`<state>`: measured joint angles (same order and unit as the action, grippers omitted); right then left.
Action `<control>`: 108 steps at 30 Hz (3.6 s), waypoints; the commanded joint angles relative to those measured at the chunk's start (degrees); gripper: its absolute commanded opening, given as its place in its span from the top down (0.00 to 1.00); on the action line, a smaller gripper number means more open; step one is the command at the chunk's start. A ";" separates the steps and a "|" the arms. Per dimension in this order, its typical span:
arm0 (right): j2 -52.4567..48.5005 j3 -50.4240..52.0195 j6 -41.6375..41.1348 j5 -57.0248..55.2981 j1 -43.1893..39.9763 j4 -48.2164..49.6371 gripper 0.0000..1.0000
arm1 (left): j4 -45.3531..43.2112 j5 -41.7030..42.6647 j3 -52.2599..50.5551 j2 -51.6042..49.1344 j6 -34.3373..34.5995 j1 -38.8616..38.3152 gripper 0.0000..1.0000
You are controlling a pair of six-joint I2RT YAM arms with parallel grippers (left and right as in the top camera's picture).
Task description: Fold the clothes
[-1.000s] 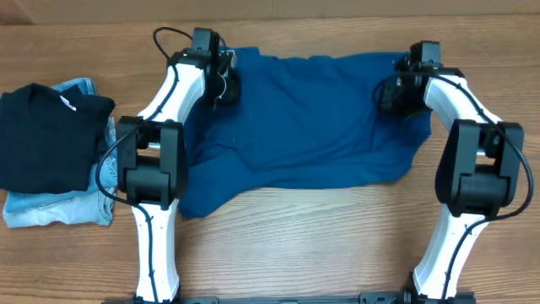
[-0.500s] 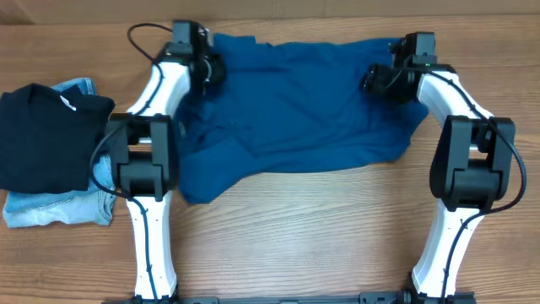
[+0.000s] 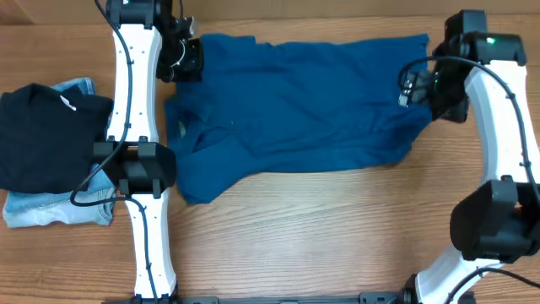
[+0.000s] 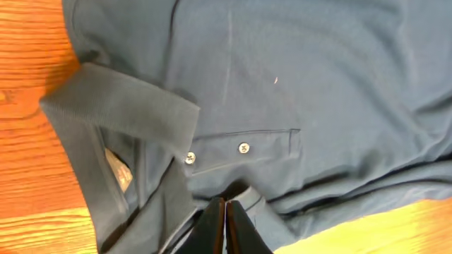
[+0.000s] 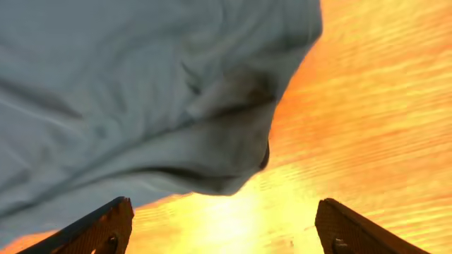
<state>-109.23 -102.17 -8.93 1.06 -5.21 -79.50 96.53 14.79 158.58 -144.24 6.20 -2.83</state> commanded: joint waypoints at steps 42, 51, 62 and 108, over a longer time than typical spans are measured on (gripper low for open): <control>-1.03 7.78 0.39 3.72 -9.05 0.96 0.11 | -23.17 -13.90 -72.46 33.99 -2.14 2.64 0.65; -1.03 7.78 0.39 3.72 -9.05 0.90 0.11 | -31.71 -10.10 -80.81 33.90 -0.24 2.91 0.52; -1.03 7.78 0.37 3.72 -9.05 0.90 0.13 | -22.91 -3.19 -66.25 36.17 -3.87 2.80 0.90; -1.03 7.78 0.42 3.52 -9.05 0.74 0.12 | -32.57 -10.34 -78.38 35.91 0.28 5.44 0.60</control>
<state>-110.54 -94.39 -8.95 4.29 -14.48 -78.91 64.69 7.46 80.49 -109.19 5.76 3.01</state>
